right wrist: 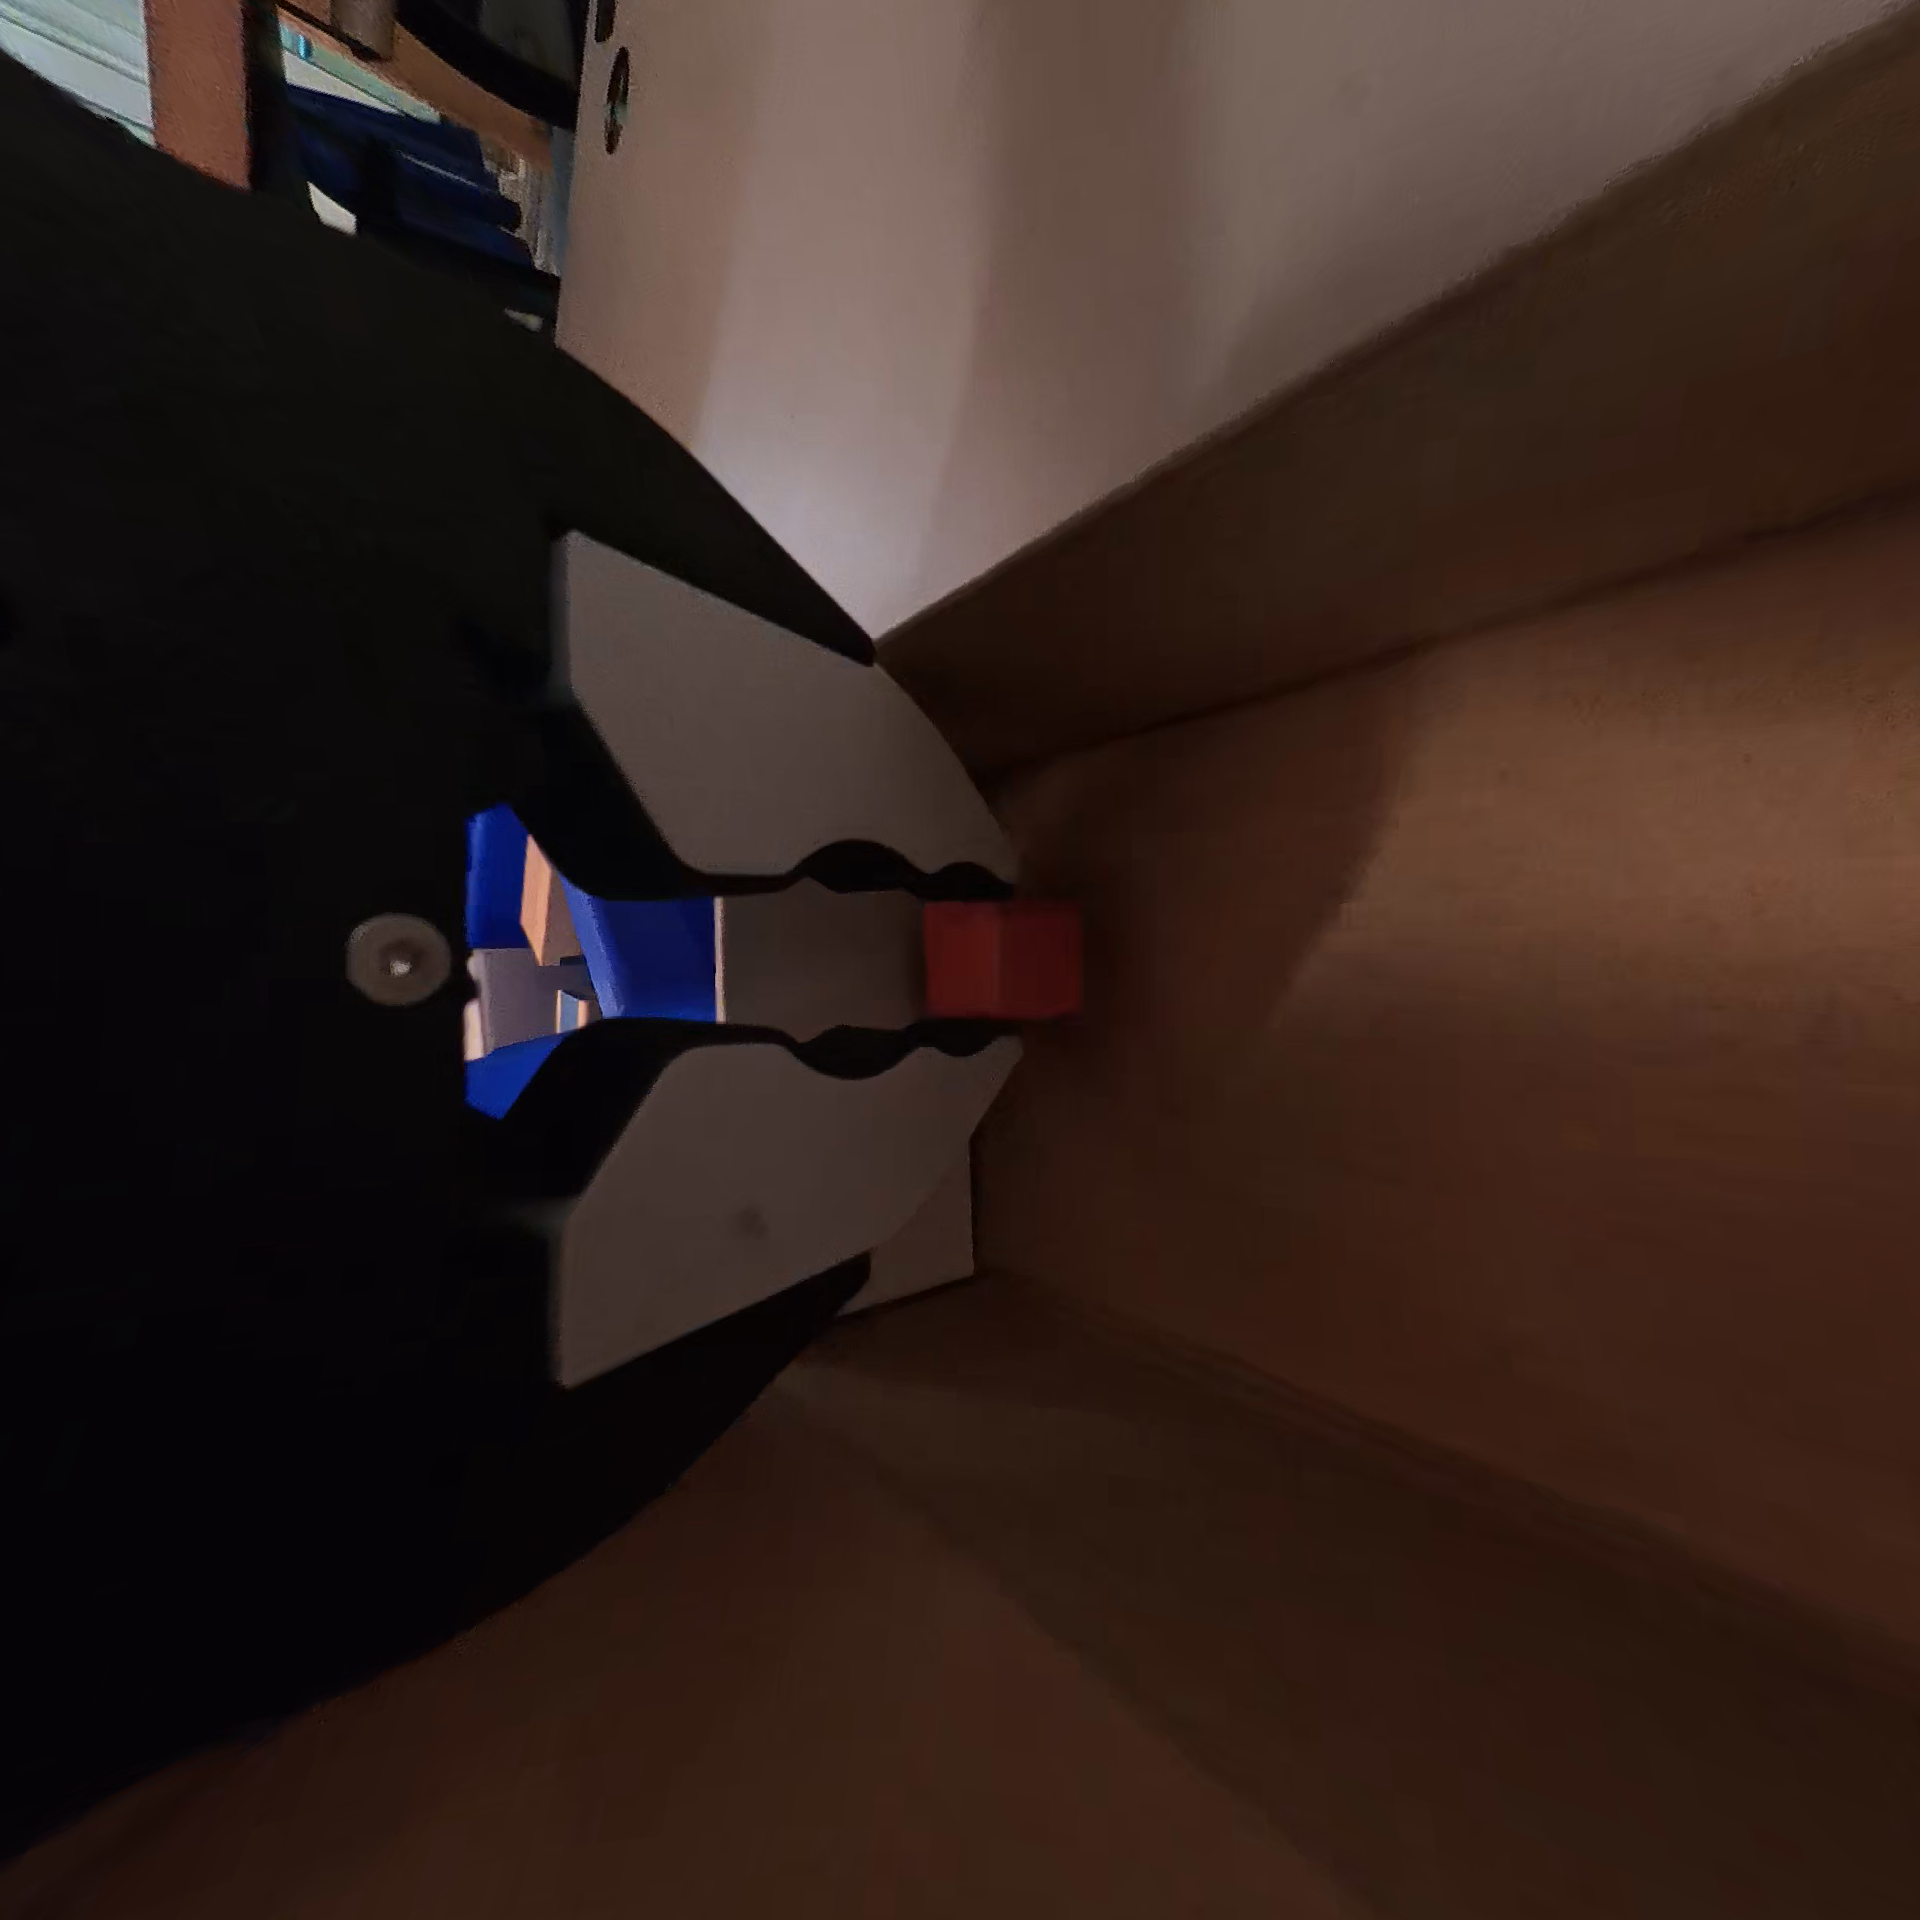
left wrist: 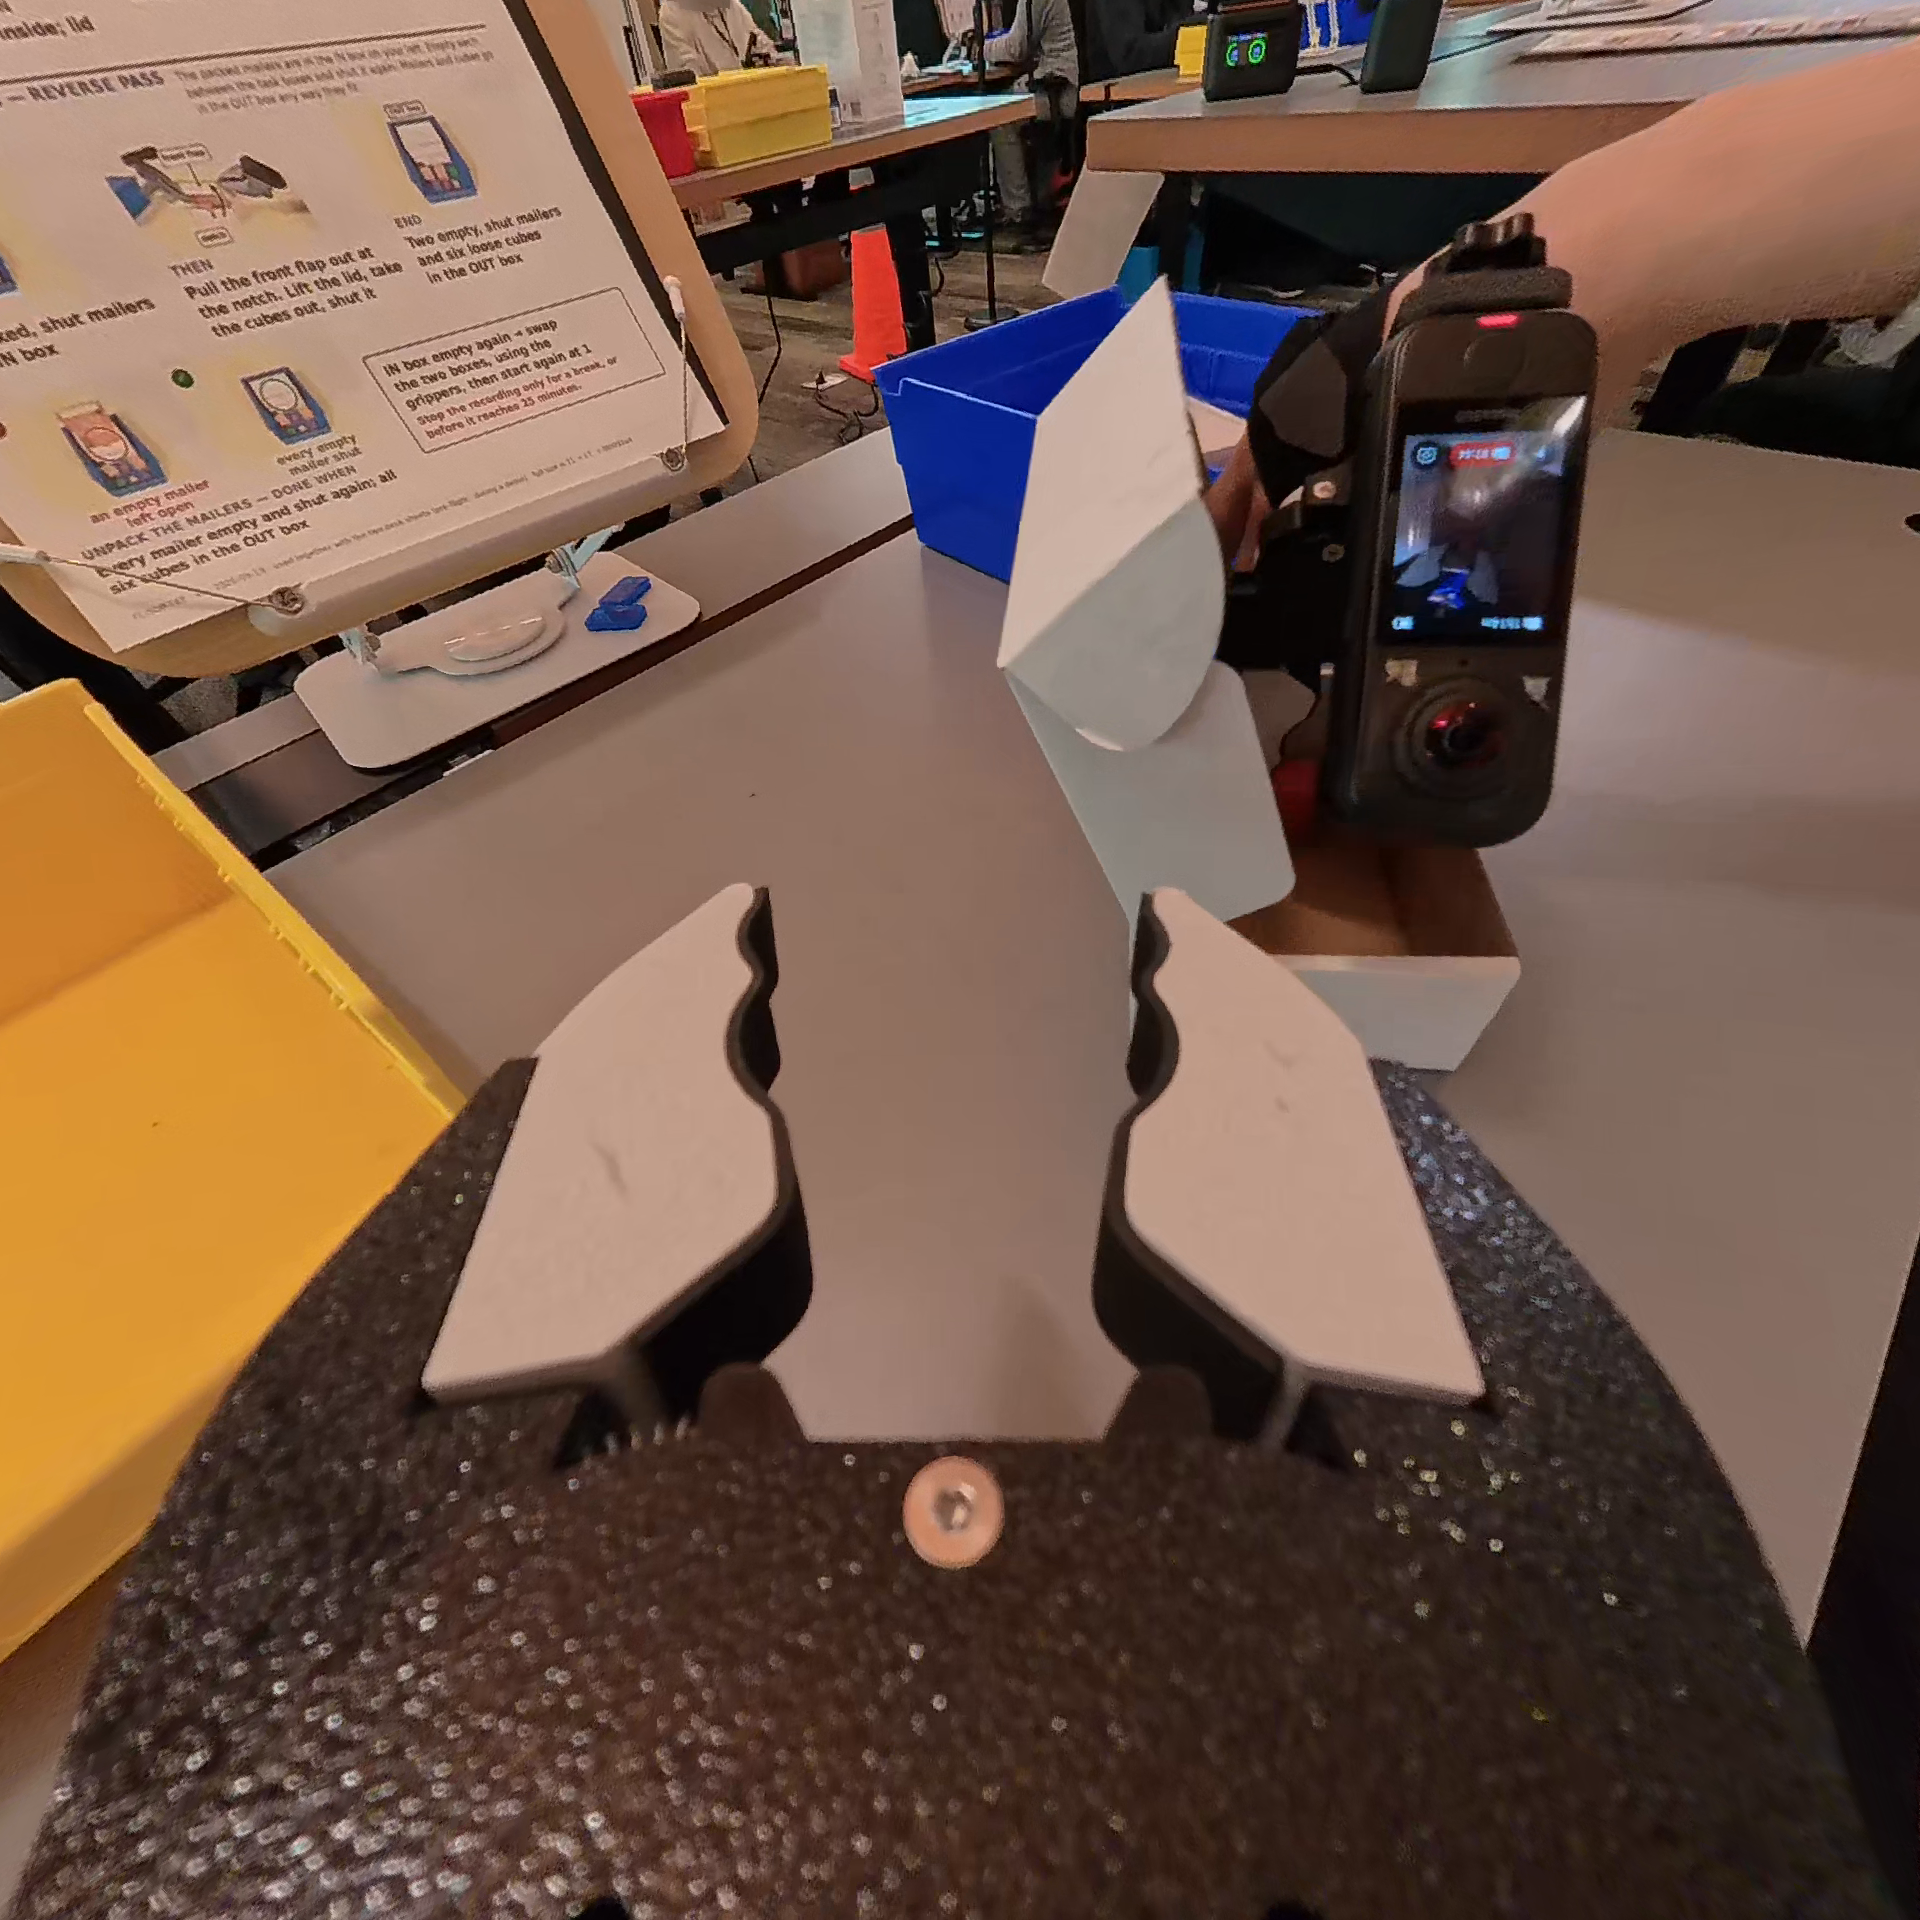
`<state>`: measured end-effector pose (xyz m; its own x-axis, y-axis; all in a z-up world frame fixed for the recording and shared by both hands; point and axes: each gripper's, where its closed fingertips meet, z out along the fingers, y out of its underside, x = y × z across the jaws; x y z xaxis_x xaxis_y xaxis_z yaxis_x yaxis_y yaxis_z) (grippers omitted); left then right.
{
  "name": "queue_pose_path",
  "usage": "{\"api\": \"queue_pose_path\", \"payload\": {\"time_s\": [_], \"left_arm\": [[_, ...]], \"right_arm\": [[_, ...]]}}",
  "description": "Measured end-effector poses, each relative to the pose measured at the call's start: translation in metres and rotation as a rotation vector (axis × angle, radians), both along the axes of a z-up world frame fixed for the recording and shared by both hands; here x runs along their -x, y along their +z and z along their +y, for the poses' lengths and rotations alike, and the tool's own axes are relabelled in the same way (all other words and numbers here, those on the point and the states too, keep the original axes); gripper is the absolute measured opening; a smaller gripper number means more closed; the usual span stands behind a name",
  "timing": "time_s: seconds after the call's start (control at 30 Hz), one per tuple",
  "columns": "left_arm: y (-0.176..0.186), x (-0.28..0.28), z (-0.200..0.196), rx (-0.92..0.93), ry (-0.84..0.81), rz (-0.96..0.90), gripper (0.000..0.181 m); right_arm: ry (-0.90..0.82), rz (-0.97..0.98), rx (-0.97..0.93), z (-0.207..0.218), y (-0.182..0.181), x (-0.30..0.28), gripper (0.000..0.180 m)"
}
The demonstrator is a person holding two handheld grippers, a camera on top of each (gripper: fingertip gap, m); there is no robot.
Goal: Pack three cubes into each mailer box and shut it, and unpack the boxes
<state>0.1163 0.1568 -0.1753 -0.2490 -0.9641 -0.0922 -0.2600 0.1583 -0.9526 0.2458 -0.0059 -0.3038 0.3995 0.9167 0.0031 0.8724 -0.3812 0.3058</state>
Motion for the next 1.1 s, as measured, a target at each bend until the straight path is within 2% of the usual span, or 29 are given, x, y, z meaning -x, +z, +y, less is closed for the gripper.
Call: {"api": "queue_pose_path", "payload": {"time_s": [0.2, 0.4, 0.53, 0.63, 0.73, 0.83, 0.9, 0.97, 1.07, 1.1], "left_arm": [[0.0, 0.0, -0.001, -0.008, -0.003, 0.005, 0.065], [-0.002, 0.0, -0.001, -0.017, -0.001, 0.009, 0.065], [-0.004, 0.001, 0.002, -0.02, 0.004, 0.017, 0.064], [-0.004, 0.001, 0.005, -0.024, 0.011, 0.019, 0.064], [-0.004, 0.001, 0.005, -0.021, 0.013, 0.019, 0.064], [-0.006, 0.001, 0.007, -0.03, 0.017, 0.027, 0.064], [-0.007, 0.001, 0.007, -0.034, 0.017, 0.03, 0.063], [-0.009, 0.001, 0.008, -0.03, 0.017, 0.035, 0.063], [-0.011, -0.001, 0.006, -0.028, 0.013, 0.041, 0.063], [-0.012, -0.001, 0.005, -0.028, 0.011, 0.045, 0.063]], "right_arm": [[-0.079, 0.067, -0.032, -0.004, 0.014, 0.012, 0.021], [-0.318, 0.268, -0.142, -0.016, 0.08, 0.034, 0.021], [-0.598, 0.254, -0.292, -0.035, 0.138, -0.007, 0.021], [-0.857, 0.028, -0.409, -0.067, 0.155, -0.083, 0.021], [-1.171, -0.163, -0.425, -0.112, 0.139, -0.143, 0.021], [-1.382, -0.137, -0.392, -0.137, 0.104, -0.157, 0.021], [-1.42, -0.095, -0.399, -0.142, 0.083, -0.16, 0.021], [-1.419, -0.133, -0.42, -0.148, 0.069, -0.169, 0.021], [-1.383, -0.166, -0.507, -0.145, 0.062, -0.18, 0.021], [-1.373, -0.156, -0.55, -0.14, 0.063, -0.181, 0.027]]}}
